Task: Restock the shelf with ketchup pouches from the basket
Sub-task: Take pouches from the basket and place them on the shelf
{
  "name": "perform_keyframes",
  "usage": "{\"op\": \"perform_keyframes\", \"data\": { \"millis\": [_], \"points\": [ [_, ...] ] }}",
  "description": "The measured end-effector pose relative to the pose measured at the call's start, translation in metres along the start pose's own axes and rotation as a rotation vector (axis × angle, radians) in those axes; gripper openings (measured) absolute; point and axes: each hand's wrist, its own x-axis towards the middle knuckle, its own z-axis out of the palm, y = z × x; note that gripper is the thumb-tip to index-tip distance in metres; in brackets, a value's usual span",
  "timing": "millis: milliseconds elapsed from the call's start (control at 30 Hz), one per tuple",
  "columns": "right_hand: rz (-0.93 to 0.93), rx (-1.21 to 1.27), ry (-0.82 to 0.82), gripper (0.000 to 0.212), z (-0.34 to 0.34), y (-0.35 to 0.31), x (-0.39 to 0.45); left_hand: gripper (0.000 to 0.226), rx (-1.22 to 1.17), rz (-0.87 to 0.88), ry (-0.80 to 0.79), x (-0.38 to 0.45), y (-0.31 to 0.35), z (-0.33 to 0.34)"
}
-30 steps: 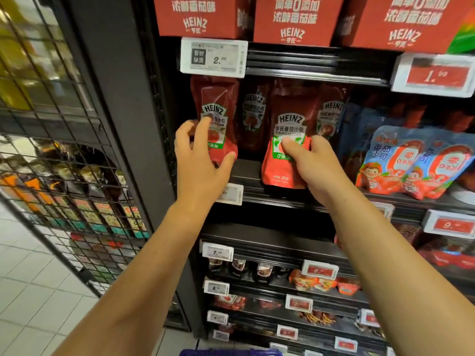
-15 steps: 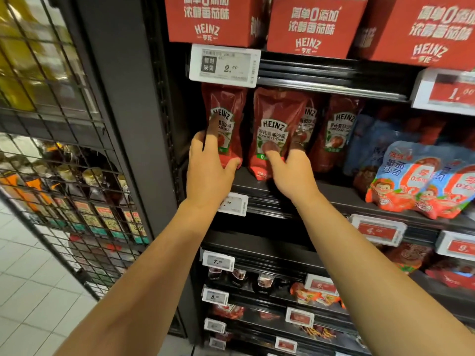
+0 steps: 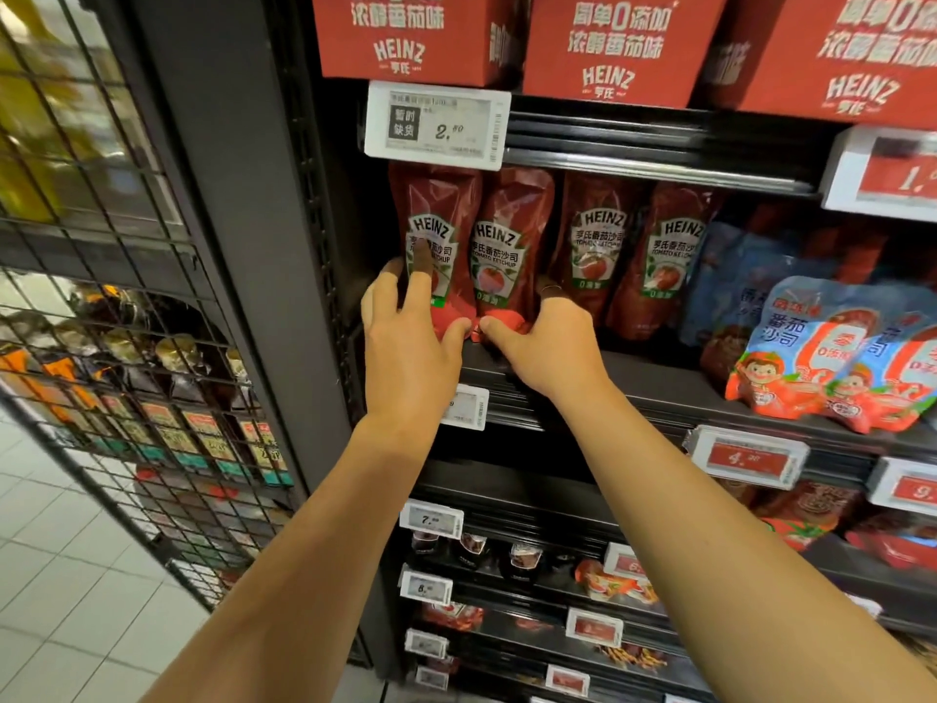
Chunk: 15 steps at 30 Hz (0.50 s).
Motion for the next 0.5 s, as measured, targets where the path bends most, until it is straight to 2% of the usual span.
{"op": "perform_keyframes", "data": {
  "millis": [67, 200, 333, 500],
  "points": [
    [0.007, 0.01, 0.027, 0.064, 0.0007, 0.0005, 0.0016, 0.054, -0.003, -0.011, 0.004, 0.0004, -0.001, 0.0003],
    [0.029, -0.032, 0.072, 0.058, 0.0026, 0.0006, 0.0022, 0.046, -0.032, -0.077, -0.019, 0.0051, -0.0001, 0.0015],
    [0.018, -0.085, 0.021, 0.046, -0.0001, -0.0003, 0.0005, 0.048, -0.07, -0.094, -0.026, 0.006, -0.0011, 0.0008],
    [0.108, -0.122, -0.018, 0.055, -0.0054, -0.0052, -0.0037, 0.054, -0.141, -0.064, -0.063, 0.0024, -0.0084, -0.0072]
  ]
}}
